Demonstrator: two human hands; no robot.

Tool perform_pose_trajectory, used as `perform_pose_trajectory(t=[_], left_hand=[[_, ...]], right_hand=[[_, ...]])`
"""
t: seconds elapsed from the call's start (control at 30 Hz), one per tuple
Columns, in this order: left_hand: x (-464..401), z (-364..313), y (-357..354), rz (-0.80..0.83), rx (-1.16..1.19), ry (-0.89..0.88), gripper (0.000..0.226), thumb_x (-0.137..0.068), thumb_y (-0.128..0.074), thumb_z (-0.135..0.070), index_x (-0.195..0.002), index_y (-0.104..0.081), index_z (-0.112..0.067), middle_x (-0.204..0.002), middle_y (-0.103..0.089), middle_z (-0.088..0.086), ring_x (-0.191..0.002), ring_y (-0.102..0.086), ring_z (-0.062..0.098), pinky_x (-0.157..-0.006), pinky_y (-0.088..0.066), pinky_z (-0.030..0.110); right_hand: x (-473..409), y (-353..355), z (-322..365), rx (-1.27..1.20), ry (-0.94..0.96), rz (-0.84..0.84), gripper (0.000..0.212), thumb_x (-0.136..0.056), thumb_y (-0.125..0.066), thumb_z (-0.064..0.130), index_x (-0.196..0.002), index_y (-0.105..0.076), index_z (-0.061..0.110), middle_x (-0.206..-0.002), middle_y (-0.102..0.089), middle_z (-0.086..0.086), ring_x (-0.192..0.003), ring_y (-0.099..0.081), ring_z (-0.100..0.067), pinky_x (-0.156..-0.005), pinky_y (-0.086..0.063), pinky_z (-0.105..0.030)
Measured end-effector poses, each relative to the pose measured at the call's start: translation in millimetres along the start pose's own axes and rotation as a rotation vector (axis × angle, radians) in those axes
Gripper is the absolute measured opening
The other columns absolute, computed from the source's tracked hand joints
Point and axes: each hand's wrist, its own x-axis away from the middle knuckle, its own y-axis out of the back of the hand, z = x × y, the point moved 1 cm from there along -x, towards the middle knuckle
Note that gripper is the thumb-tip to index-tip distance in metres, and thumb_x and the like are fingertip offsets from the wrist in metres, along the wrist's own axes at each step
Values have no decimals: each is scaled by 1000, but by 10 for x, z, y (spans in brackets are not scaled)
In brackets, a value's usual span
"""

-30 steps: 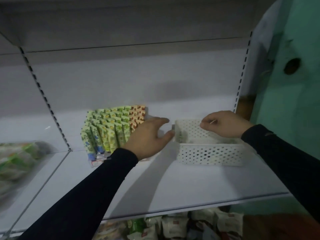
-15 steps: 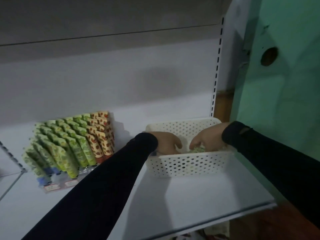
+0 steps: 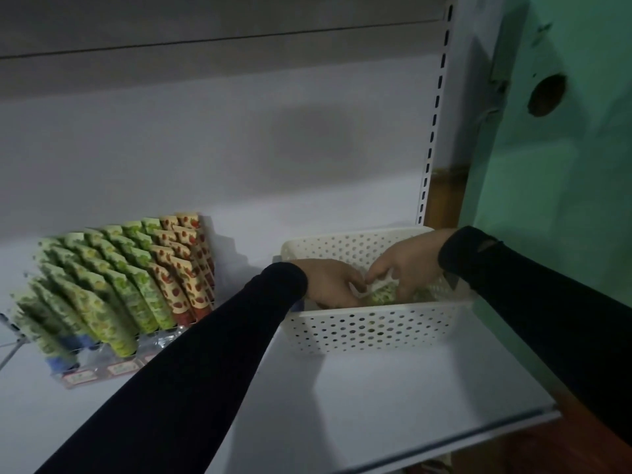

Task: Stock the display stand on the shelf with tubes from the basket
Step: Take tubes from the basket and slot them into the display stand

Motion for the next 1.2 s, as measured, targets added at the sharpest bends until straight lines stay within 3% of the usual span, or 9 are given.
perform_pose_trajectory(t=[0.1, 0.23, 0.33, 0.5, 0.73, 0.87, 0.93, 1.03, 1.2], left_hand=[[-30, -56, -40, -38, -50, -21, 61, -89, -65, -46, -144, -45, -31, -144, -50, -7, -113, -50, 11, -87, -37, 25], [-80, -5, -59, -137, -89, -41, 44, -91, -64, -40, -131, -57, -24, -129, -61, -2, -111, -57, 18, -87, -42, 29], [-114, 55, -62, -190, -114, -31, 46, -89, -67, -41, -131, -57, -24, -128, -60, -2, -114, -55, 19, -86, -38, 28], [-153, 81, -46, -189, -124, 0, 47, -87, -68, -46, -125, -58, -20, -115, -60, 0, -97, -51, 16, -80, -38, 28], [-225, 94, -34, -77, -161, 40, 27, -79, -72, -46, -79, -51, -30, -79, -57, -15, -74, -57, 8, -73, -47, 30], [-162, 53, -30, -42, -99, 25, 49, -78, -74, -48, -114, -51, -24, -107, -67, -2, -93, -64, 17, -83, -53, 34], [-114, 25, -28, -29, -74, 36, 59, -83, -73, -42, -128, -44, -19, -115, -64, 1, -100, -62, 19, -77, -50, 30], [-76, 13, -29, -28, -81, 55, 69, -85, -73, -36, -139, -34, -17, -111, -59, -2, -90, -58, 15, -63, -42, 24], [-41, 14, -35, -23, -64, 71, 76, -83, -75, -37, -142, -29, -19, -100, -58, -6, -87, -58, 14, -61, -43, 24]], right_hand=[[0, 13, -5, 1, 5, -42, 57, -90, -64, 23, -142, -43, 35, -140, -48, 9, -111, -44, -7, -88, -36, -25], [-31, -27, -16, -2, 17, -58, 51, -94, -59, 26, -141, -44, 34, -140, -50, 8, -105, -44, -7, -88, -36, -24], [-11, -23, -20, 2, 9, -43, 55, -93, -58, 32, -144, -40, 31, -143, -46, 6, -114, -43, -8, -94, -37, -25], [-70, -81, -21, 2, -1, 23, 71, -84, -69, 39, -146, -34, 36, -147, -43, 5, -128, -42, -17, -106, -38, -36], [-134, -146, -27, 51, 18, -68, 69, -82, -74, 34, -141, -40, 29, -139, -50, 1, -121, -48, -19, -105, -42, -40], [-129, -157, -34, 74, -16, -92, 61, -84, -71, 39, -136, -44, 24, -131, -54, 0, -114, -51, -18, -100, -44, -35], [-118, -153, -24, 74, -32, -96, 56, -85, -69, 41, -133, -47, 22, -127, -56, 1, -112, -53, -18, -98, -44, -34], [-109, -144, -4, 62, -53, -113, 52, -85, -67, 45, -126, -52, 18, -121, -60, -1, -106, -56, -18, -96, -47, -34], [-95, -155, -4, 32, -77, -155, 46, -84, -69, 42, -117, -59, 12, -112, -65, -5, -101, -60, -21, -86, -49, -31]])
